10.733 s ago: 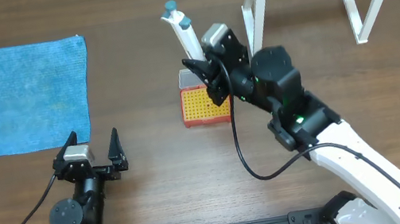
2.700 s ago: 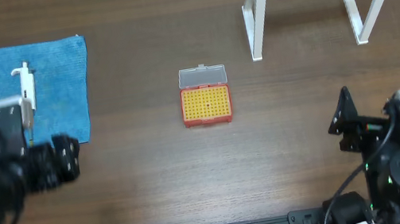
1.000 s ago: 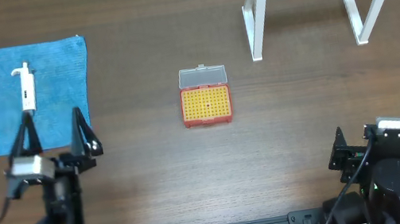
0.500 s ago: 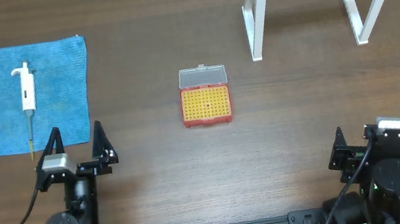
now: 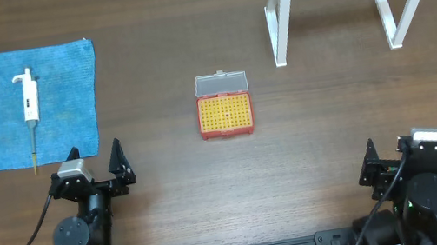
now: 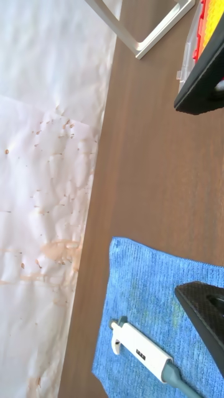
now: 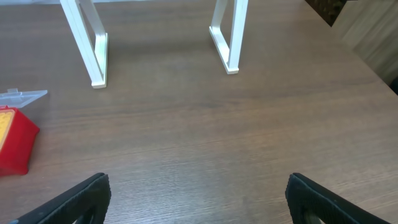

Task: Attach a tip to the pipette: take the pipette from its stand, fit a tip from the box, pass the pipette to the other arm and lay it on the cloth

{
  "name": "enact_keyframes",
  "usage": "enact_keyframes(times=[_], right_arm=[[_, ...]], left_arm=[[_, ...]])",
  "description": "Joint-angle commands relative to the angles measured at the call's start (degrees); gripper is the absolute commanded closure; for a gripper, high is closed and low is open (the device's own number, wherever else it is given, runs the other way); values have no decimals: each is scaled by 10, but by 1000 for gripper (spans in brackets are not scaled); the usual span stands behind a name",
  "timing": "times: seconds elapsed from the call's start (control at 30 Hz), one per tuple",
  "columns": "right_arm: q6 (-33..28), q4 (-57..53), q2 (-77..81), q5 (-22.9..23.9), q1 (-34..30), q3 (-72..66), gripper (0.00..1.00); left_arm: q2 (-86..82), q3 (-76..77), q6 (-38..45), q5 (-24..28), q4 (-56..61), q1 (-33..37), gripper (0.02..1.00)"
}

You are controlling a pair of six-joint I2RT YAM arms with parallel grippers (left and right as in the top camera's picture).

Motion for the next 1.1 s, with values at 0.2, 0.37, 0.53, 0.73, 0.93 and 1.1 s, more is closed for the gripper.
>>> enact_keyframes(times=[0.2, 0.37, 0.53, 0.73, 0.93, 1.1], right_arm=[[-10, 2, -5, 3, 5, -1, 86], [-10, 2, -5, 3, 5, -1, 88], [-12, 1, -5, 5, 5, -1, 86], [-17, 141, -5, -48, -41, -16, 88], [-64, 470, -38, -131, -100, -165, 88], [-64, 643, -112, -171, -100, -328, 88]], left_arm=[[-3, -1, -3, -6, -5, -2, 148], [-3, -1, -3, -6, -5, -2, 148], [-3, -1, -3, -6, -5, -2, 145], [-3, -1, -3, -6, -5, -2, 148], [-3, -1, -3, -6, -5, -2, 148], [-3, -1, -3, -6, -5, -2, 148]])
